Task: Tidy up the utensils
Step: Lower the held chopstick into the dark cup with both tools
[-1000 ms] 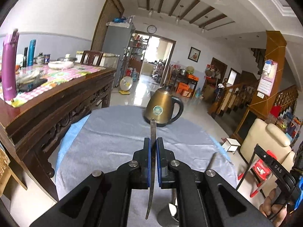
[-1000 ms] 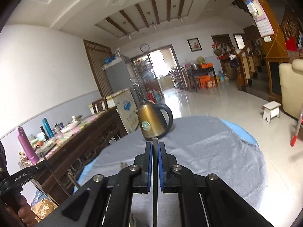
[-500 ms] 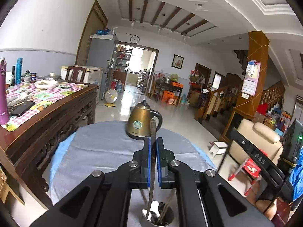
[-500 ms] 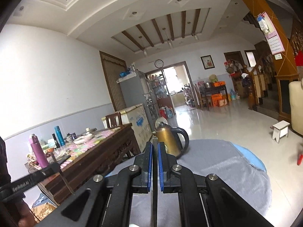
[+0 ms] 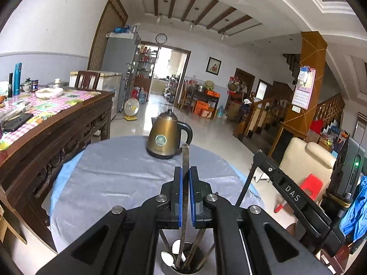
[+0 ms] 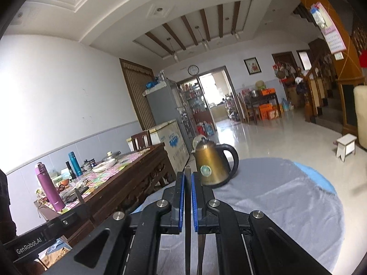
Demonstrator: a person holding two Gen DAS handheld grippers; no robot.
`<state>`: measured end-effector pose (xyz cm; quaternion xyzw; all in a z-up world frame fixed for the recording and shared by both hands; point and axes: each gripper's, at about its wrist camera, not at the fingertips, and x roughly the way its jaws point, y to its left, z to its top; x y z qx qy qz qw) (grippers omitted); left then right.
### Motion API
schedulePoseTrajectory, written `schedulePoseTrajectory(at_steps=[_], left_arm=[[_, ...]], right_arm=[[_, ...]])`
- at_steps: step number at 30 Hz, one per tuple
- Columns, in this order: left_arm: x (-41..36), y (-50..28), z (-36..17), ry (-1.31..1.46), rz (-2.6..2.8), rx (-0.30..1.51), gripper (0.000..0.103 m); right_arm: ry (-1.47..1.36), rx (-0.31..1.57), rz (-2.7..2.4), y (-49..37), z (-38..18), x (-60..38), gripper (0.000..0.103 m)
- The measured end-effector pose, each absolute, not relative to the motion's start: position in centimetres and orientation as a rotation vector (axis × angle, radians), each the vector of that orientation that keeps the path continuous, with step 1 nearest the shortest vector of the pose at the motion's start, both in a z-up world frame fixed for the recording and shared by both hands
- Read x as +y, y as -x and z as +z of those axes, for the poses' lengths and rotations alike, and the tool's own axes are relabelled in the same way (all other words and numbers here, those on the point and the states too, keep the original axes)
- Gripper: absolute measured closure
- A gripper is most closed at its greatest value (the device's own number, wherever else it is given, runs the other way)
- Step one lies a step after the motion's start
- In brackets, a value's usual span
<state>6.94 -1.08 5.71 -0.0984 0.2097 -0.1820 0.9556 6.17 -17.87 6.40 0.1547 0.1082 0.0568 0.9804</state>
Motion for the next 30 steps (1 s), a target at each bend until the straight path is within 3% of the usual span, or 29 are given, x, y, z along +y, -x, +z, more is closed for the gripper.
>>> schedulePoseTrajectory(at_steps=[30], left_arm=[[-2.8, -7.1, 3.8, 0.175, -0.367, 0.504, 0.098]], right_arm=[[-0.320, 0.290, 0.121, -6.4, 3.4, -17.9, 0.096]])
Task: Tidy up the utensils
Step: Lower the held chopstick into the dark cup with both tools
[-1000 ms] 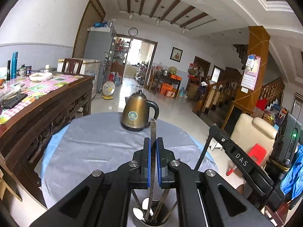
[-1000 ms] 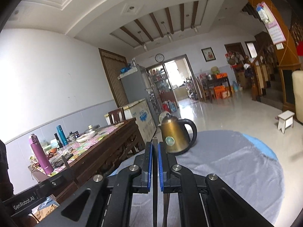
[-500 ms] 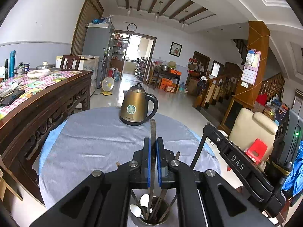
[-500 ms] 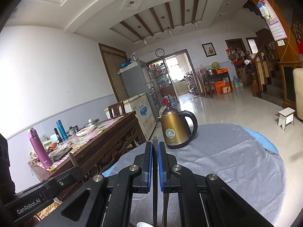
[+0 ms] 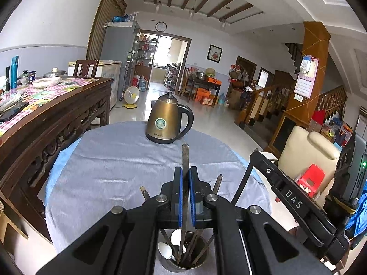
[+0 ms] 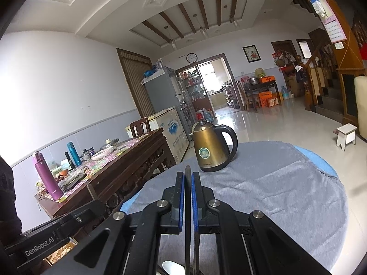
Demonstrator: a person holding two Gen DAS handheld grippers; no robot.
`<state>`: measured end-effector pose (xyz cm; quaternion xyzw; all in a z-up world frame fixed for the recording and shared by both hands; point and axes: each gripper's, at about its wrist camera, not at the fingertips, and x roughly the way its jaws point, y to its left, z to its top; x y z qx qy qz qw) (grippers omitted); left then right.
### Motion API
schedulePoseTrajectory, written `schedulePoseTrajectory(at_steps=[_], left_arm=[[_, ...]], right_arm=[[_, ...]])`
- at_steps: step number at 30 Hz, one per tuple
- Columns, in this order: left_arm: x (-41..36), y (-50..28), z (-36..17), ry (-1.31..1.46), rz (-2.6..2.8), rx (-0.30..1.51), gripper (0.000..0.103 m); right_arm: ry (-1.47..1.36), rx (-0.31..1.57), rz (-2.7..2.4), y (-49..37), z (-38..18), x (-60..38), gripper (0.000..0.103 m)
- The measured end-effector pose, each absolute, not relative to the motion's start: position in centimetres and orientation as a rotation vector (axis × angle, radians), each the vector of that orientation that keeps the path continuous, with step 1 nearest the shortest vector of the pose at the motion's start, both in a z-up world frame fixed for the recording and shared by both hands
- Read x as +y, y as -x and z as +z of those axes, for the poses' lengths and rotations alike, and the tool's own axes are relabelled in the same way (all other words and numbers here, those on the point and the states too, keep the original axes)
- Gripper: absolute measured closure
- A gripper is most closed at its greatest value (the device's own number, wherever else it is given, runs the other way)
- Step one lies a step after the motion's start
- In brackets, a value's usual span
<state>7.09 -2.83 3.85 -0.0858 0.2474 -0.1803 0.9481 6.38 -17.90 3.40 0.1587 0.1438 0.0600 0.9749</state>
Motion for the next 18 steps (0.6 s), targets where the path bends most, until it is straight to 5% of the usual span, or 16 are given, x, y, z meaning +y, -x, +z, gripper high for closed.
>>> schedulePoseTrajectory(at_steps=[18], left_arm=[[-2.2, -7.2, 2.5, 0.184, -0.347, 0.556, 0.097]], right_arm=[[-0.308, 0.335, 0.141, -5.9, 2.2, -17.2, 0.096]])
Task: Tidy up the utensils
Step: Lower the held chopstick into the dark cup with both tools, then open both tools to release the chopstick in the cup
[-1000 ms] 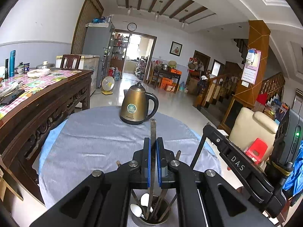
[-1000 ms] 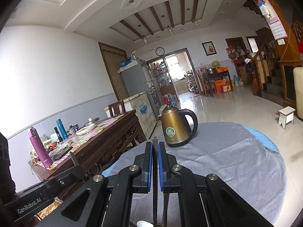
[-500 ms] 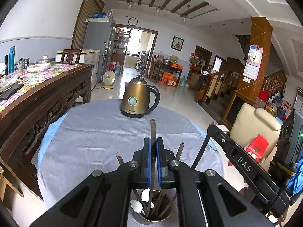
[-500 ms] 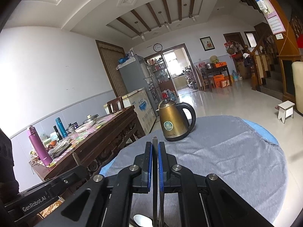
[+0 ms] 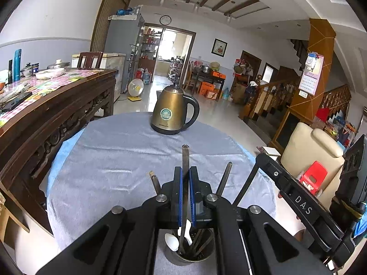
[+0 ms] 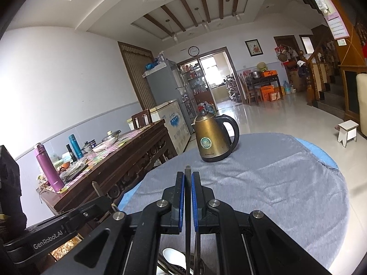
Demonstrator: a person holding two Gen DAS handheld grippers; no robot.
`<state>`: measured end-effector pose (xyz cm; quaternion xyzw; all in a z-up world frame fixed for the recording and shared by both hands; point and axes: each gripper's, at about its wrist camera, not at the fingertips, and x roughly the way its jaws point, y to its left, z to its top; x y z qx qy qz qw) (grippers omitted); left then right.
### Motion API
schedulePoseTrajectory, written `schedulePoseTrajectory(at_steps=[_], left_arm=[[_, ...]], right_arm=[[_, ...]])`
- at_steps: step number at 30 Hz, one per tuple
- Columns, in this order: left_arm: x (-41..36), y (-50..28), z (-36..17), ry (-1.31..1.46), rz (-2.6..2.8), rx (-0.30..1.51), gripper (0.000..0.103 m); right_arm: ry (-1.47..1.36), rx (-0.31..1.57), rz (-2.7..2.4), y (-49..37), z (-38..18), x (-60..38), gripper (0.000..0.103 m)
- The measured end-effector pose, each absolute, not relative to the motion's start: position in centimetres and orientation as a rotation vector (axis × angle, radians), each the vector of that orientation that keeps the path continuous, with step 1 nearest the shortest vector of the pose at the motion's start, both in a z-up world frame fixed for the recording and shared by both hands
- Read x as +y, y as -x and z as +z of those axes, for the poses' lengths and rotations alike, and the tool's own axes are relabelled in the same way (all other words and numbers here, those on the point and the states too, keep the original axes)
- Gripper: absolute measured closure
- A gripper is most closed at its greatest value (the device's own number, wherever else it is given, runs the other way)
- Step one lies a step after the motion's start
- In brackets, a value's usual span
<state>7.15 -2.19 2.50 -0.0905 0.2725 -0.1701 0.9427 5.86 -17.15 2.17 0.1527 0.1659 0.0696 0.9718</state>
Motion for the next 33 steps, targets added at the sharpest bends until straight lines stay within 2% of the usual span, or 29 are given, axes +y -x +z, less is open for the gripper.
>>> schedulePoseTrajectory(at_steps=[19, 23, 27, 33], left_arm=[[-2.2, -7.4, 1.8, 0.192, -0.356, 0.597, 0.096], [-1.7, -7.4, 1.8, 0.198, -0.346, 0.599, 0.084], [-1.5, -7.2, 1.8, 0.188, -0.327, 0.599, 0.078], [-1.5, -6.7, 1.4, 0.143, -0.273, 0.609, 0.048]], right_arm=[[-0.291, 0.414, 0.169, -6.2, 1.3, -16.4, 0.094], [-0.313, 0.434, 0.159, -6.2, 1.0, -17.1, 0.094], [-0.320, 0.436, 0.141, -5.8, 1.0, -17.6, 0.094], [-0.323, 0.460, 0.130, -5.4, 0.7, -17.8, 0.093]])
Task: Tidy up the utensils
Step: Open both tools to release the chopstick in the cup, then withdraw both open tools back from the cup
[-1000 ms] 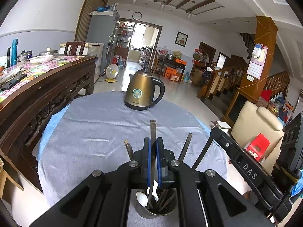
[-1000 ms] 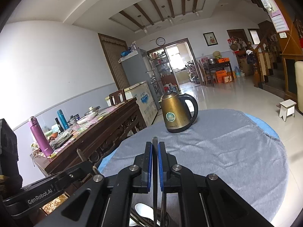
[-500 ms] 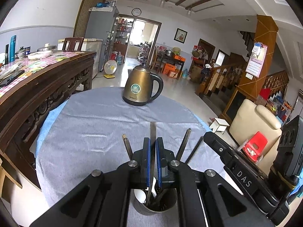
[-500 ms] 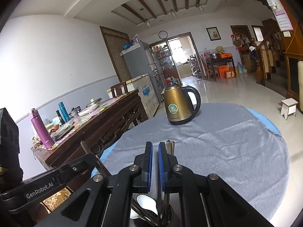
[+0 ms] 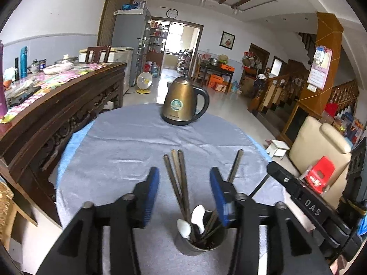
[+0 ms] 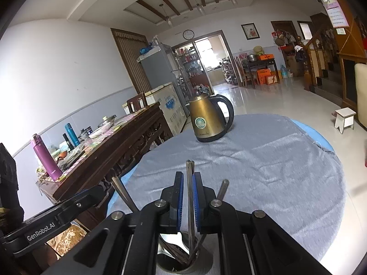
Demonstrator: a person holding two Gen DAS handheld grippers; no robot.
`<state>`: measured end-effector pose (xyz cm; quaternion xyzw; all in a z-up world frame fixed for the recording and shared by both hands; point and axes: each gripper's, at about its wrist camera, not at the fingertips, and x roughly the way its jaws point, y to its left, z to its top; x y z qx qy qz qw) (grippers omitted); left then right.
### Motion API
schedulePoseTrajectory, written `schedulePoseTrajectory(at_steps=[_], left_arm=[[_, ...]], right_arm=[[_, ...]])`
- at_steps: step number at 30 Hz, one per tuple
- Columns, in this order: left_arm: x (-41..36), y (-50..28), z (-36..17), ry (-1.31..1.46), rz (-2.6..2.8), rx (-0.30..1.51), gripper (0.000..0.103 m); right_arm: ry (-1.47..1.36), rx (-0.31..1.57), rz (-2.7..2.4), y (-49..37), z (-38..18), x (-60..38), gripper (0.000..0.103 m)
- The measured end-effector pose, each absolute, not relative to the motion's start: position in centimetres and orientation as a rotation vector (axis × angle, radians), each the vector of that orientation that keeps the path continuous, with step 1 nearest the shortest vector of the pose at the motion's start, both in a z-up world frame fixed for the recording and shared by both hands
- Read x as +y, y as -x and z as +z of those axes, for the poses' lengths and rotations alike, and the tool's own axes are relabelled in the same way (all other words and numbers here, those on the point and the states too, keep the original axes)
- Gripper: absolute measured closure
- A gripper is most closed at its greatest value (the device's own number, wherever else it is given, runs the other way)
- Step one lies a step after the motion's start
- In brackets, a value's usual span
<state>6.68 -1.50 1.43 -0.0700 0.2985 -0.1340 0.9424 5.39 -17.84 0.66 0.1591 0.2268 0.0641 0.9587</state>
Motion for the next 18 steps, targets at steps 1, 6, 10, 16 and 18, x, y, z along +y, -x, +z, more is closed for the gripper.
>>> schedulePoseTrajectory(at_steps=[1, 6, 10, 16, 18], left_arm=[[-1.5, -6.6, 1.4, 0.137, -0.264, 0.610, 0.043], [-1.1, -6.1, 0.9, 0.104, -0.227, 0.619, 0.036], [-1.1, -5.7, 0.6, 0.064, -0.205, 0.625, 0.036], [-0.5, -5.3, 0.5, 0.029, -0.173, 0.621, 0.032], [-0.5, -5.1, 0.7, 0.016, -0.155, 0.609, 0.027]], right_arm=[[-0.323, 0.466, 0.128, -5.3, 0.6, -17.8, 0.089], [-0.333, 0.463, 0.117, -4.5, 0.5, -17.9, 0.054], [-0.315, 0.451, 0.111, -4.0, 0.8, -17.4, 0.053], [-0.300, 0.456, 0.108, -3.6, 1.0, -16.8, 0.053], [-0.295, 0.461, 0.109, -3.5, 1.0, -16.8, 0.053]])
